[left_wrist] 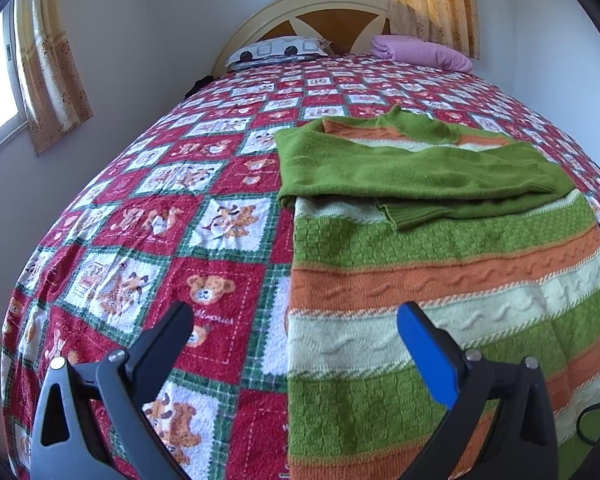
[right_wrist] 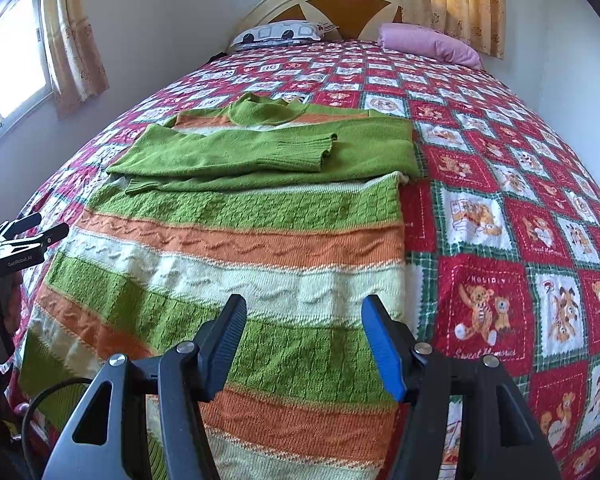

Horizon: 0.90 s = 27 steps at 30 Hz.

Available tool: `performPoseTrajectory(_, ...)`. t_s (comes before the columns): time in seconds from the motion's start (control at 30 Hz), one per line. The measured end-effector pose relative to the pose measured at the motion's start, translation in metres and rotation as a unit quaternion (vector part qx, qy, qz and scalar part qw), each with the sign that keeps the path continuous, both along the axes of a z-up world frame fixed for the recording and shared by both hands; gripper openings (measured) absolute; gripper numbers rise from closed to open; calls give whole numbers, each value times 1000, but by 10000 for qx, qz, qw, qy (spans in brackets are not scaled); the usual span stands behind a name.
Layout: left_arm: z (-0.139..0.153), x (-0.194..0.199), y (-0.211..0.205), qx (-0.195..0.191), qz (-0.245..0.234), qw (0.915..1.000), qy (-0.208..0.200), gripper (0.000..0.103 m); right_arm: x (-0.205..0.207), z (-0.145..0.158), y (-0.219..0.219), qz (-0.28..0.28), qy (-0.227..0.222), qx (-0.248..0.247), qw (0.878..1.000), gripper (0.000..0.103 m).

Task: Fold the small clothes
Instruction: 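Move both grippers toward the sweater's green ribbed hem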

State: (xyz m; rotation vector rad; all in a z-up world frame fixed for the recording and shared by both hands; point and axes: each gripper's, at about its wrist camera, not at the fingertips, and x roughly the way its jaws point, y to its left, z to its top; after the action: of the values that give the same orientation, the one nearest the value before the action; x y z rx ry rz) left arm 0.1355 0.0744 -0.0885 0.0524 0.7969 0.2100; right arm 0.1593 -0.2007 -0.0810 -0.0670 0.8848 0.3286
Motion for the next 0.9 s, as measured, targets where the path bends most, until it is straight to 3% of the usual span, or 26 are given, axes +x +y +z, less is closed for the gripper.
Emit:
performPoseTrajectory(0.47, -17, -26, 11, -80, 80, 9997, 225, 103, -18, -4, -6, -13, 134, 63, 9999, 61)
performPoseTrajectory(0.9, -8, -54, 2, -234, -185, 9993, 211, 103, -64, 6, -4, 235, 318, 181, 9991, 61)
